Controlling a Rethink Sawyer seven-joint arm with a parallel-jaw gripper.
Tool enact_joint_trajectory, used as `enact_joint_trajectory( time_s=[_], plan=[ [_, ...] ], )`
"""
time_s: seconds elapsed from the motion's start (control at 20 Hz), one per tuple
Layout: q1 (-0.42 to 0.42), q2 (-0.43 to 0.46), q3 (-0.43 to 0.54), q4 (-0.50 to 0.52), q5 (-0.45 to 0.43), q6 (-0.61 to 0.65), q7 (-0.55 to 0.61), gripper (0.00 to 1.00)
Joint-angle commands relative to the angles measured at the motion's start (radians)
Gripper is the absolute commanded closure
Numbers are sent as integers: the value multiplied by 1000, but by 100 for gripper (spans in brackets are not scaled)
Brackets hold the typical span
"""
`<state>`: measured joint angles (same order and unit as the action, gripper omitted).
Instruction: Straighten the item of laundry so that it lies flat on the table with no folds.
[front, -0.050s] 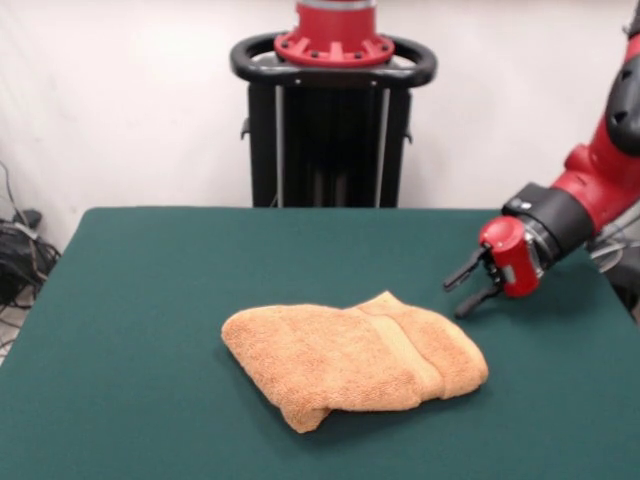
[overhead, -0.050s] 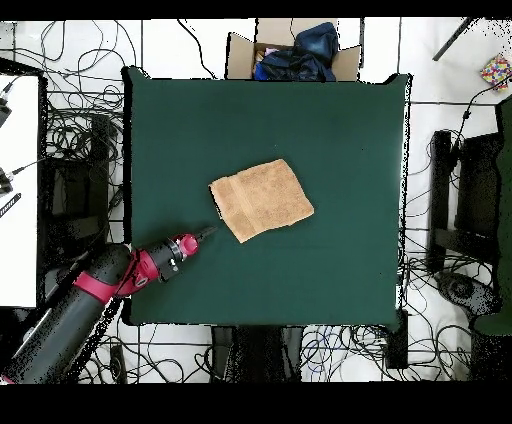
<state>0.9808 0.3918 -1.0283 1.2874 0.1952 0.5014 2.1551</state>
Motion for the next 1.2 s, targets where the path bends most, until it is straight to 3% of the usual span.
enact_joint_trajectory(
  time_s=[0.05,0.35,1.2],
  plan=[
    [-19,62,47,-116,11,-49,196,0],
    [-80,9,106,-94,-12,-188,135,0],
    [-138,67,25,-179,-15,-224,135,0]
  ],
)
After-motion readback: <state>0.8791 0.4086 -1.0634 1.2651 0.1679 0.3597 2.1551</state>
